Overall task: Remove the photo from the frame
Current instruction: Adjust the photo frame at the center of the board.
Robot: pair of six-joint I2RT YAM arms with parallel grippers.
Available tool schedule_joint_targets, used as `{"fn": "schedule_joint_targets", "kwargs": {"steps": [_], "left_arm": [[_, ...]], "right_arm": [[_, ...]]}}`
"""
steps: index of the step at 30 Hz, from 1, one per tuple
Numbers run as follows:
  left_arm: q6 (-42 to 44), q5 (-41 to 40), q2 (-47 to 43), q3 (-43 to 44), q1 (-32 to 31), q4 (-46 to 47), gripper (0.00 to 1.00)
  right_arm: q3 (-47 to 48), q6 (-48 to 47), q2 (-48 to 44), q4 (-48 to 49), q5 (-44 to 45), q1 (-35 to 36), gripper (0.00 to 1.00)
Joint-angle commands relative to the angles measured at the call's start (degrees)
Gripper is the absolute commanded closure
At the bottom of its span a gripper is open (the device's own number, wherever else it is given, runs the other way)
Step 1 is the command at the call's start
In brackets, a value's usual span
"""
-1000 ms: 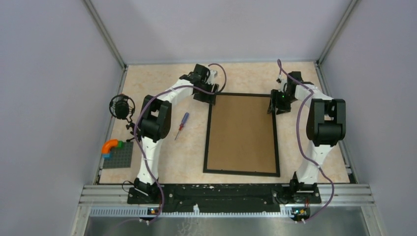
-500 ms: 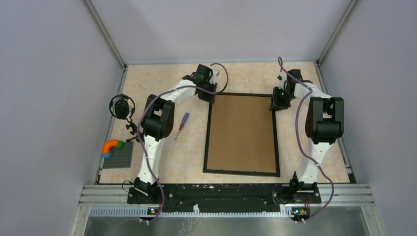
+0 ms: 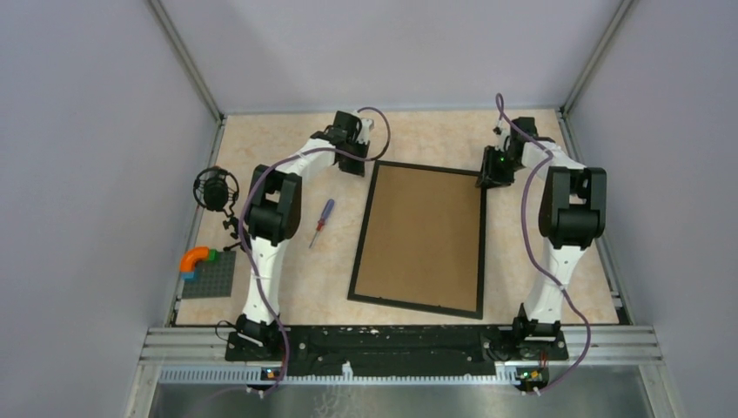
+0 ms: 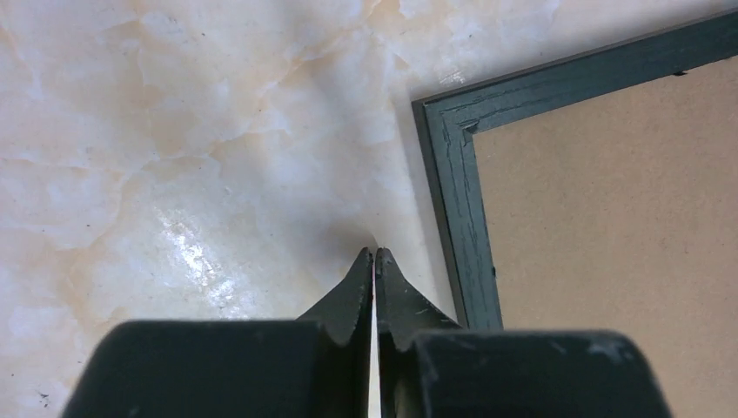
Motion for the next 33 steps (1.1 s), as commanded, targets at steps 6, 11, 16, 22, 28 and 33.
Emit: {"fn": "schedule_joint_targets", "kwargs": {"steps": [6, 11, 16, 22, 28, 33], "left_arm": [[0.1, 0.1, -1.1, -4.1, -0.2, -1.4, 0.58], [-1.3, 1.7, -2.5, -4.9, 0.4, -0.9, 0.51], [-2.2, 3.4, -3.8, -5.3, 1.4, 0.3, 0.44], [0.2, 8.3, -7.5, -8.4, 2.5, 2.3, 0.39], [1.9, 14.5, -12.0, -15.2, 1.9, 1.1, 0.37], [1.1, 15.5, -12.8, -21.5, 0.1, 2.2, 0.36]], "right_arm": [[-1.8, -2.0, -1.5, -2.0, -0.3, 0.5, 0.62], [-5.8, -4.0, -4.9, -3.1, 0.4, 0.4, 0.6], [-6.6, -6.7, -5.1, -5.5, 3.2, 0.2, 0.64], [-5.1, -6.3, -2.8, -5.4, 4.3, -1.5, 0.93], [-1.4, -4.3, -0.5, -5.1, 2.2, -1.5, 1.0], [1.8, -2.1, 2.2, -4.9, 1.2, -1.5, 1.0]]}}
